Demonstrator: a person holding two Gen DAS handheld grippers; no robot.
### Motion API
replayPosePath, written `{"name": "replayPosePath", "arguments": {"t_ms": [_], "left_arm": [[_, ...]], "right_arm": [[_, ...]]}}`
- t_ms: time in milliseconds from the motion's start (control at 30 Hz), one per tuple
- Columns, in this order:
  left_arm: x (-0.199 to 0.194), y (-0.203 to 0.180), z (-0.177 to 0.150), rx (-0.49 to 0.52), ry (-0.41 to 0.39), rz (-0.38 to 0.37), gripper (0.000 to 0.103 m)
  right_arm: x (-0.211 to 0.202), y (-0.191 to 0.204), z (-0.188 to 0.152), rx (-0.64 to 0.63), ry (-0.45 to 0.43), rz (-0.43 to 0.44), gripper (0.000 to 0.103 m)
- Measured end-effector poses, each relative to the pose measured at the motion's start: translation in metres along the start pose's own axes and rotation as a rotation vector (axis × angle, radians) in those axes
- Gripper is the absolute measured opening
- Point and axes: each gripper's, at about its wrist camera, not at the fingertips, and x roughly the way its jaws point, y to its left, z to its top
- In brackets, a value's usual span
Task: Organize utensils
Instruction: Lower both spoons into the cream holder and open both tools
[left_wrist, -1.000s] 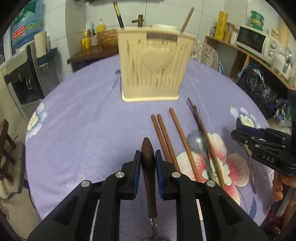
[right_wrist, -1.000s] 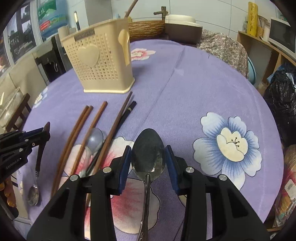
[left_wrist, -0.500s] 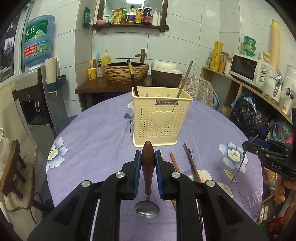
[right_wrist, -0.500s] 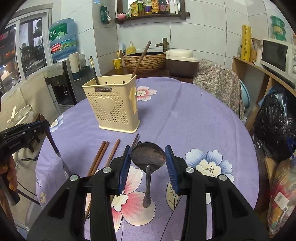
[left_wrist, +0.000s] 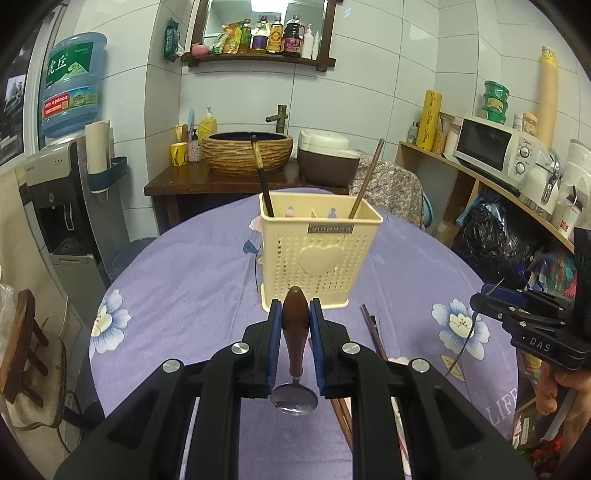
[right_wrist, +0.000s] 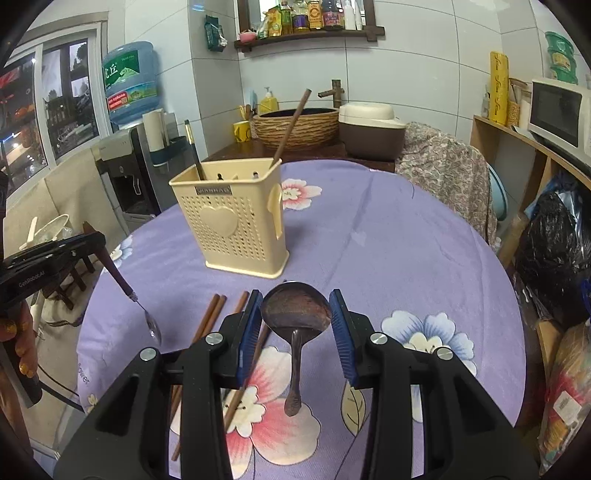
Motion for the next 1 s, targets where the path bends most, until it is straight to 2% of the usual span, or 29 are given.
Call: {"name": "replayPosePath", "arguments": {"t_ms": [100,200,400,500,600,767,1000], "left_arm": [[-0.004,0.001,0.017,0.007,-0.021,-0.01,0.016],[-0.012,0.0,0.048,0.011,-0.057,-0.032,0.016],[-0.019,-0.006,0.128,0.016,-0.142,-0.032,0.016],[-0.01,-0.007,0.164,0.002,-0.163,-0.021,0.016],[0.006,-0.004,0.179,-0.017,-0.167,-0.003,0.016],[0.037,-0.001,0.176,-0.022,-0.146,0.021,0.016],[0.07,0.004,0.146,-0.026,-0.116,0.028,0.016]], "right_arm": [[-0.002,0.008,0.021,-0.017,-0.037,0.017,0.038],[-0.007,0.016,0.049,-0.028,-0.079,0.035,0.038],[-0.009,0.032,0.134,0.003,-0.176,0.057,0.038],[-0.007,0.04,0.168,0.015,-0.217,0.044,0.038],[0.006,0.047,0.193,0.025,-0.248,0.003,0.038],[0.043,0.048,0.195,0.034,-0.219,-0.038,0.038],[0.088,0.041,0.156,0.046,-0.151,-0.059,0.038]]}}
